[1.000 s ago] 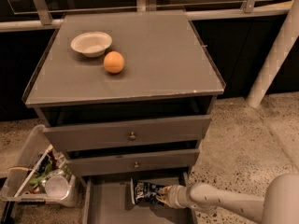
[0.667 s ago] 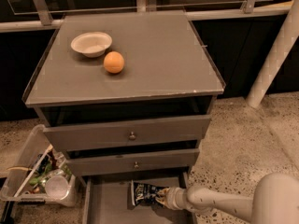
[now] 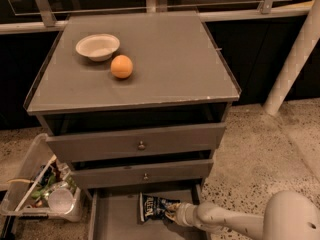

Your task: Place blue chip bag into bottom drawer

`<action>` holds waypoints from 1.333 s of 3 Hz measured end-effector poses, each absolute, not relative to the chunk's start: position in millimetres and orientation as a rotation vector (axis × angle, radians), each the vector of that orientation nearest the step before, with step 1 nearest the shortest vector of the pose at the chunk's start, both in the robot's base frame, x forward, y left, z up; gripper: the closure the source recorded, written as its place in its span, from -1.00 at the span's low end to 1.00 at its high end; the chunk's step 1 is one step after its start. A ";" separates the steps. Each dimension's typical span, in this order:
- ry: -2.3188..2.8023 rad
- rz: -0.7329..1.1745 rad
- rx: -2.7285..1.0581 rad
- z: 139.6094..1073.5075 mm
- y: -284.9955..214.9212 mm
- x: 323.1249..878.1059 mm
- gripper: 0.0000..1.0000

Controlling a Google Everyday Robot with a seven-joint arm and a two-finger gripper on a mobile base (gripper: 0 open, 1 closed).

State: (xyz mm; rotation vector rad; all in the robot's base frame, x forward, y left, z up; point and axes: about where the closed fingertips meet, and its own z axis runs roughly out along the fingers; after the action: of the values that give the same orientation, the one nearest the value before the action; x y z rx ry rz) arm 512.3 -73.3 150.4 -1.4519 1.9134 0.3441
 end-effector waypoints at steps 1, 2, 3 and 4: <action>1.913 0.344 -1.452 150.4 -73.3 512.3 0.65; 1.913 0.344 -1.452 150.4 -73.2 512.3 0.18; 1.913 0.344 -1.452 150.4 -73.2 512.3 -0.28; 1.913 0.344 -1.452 150.4 -73.2 512.3 -0.75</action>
Offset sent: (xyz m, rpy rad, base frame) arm 0.0000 0.0000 0.0000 0.0000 0.0000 0.0000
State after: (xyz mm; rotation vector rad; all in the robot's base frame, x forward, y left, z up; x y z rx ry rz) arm 512.3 -73.2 150.4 -1.4519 1.9134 0.3444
